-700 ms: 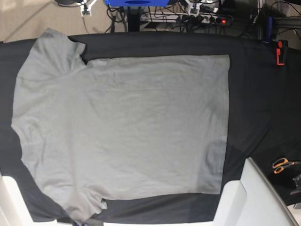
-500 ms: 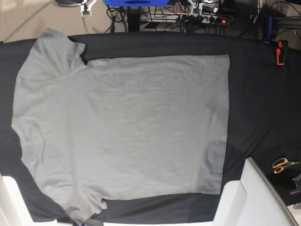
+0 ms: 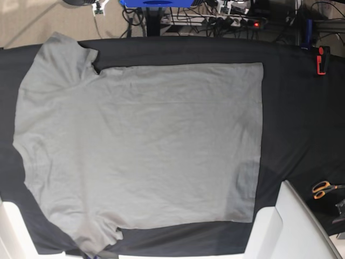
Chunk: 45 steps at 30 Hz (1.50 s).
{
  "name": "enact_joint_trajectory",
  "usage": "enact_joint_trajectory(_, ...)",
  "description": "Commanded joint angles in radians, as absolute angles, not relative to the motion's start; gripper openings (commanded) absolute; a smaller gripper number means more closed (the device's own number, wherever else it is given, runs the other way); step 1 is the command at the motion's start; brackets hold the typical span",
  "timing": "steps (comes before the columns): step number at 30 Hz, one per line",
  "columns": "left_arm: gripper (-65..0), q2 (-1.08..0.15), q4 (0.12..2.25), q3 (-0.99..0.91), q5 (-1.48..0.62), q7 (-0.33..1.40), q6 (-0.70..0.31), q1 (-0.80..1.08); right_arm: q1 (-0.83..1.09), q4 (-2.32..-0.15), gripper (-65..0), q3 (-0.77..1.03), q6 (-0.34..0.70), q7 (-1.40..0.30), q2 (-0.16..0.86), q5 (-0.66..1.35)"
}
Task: Fold the T-shirt properly
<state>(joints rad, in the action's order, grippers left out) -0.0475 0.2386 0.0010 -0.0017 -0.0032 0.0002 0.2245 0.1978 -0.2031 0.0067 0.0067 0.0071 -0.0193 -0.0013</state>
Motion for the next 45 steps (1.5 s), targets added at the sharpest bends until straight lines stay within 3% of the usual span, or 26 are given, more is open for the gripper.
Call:
enact_joint_trajectory(1, -65.0, -0.050, 0.239, 0.001, -0.005, -0.002, 0.005, 0.236, 0.205, -0.205, -64.2, 0.005, -0.001, 0.005, -0.018, -0.002)
enact_joint_trajectory(10, -65.0, -0.050, 0.240, -0.001, -0.007, -0.002, 0.005, 0.236, 0.219, -0.206, -64.2, 0.010, -0.001, 0.004, -0.016, -0.001)
enact_joint_trajectory(14, -65.0, -0.050, 0.286, -0.001, -0.007, -0.108, 0.005, 0.291, 0.269, -0.277, -64.4, 0.010, -0.001, 0.001, -0.016, 0.001)
enact_joint_trajectory(17, -65.0, -0.064, 0.407, -0.001, -0.007, -0.180, 0.005, 0.389, 0.361, -0.424, -64.4, 0.012, -0.001, -0.030, -0.016, 0.001)
enact_joint_trajectory(28, -65.0, -0.157, 0.934, -0.002, -0.012, -0.182, 0.005, 0.736, 0.730, -1.227, -64.4, 0.016, -0.001, -0.366, 0.007, 0.002)
enact_joint_trajectory(36, -65.0, -0.309, 1.429, -0.002, -0.309, -0.176, 0.005, 0.951, 0.877, -1.732, -63.8, 0.151, 0.007, -0.447, 0.002, 0.002)
enact_joint_trajectory(38, -65.0, -0.371, 1.547, -0.002, -0.372, -0.176, 0.005, 0.989, 0.877, -1.828, -63.6, 0.177, 0.067, -0.446, 0.002, 0.010)
enact_joint_trajectory(42, -65.0, -0.444, 1.682, -0.019, -0.476, -0.163, 0.005, 0.993, 0.796, -1.931, -62.0, 0.288, 0.298, -0.464, 0.002, 0.194)
enact_joint_trajectory(45, -65.0, -0.449, 1.718, -0.113, -0.585, -0.059, 0.005, 0.958, 0.690, -1.933, -47.6, 0.401, 0.444, -0.575, 0.002, 0.381)
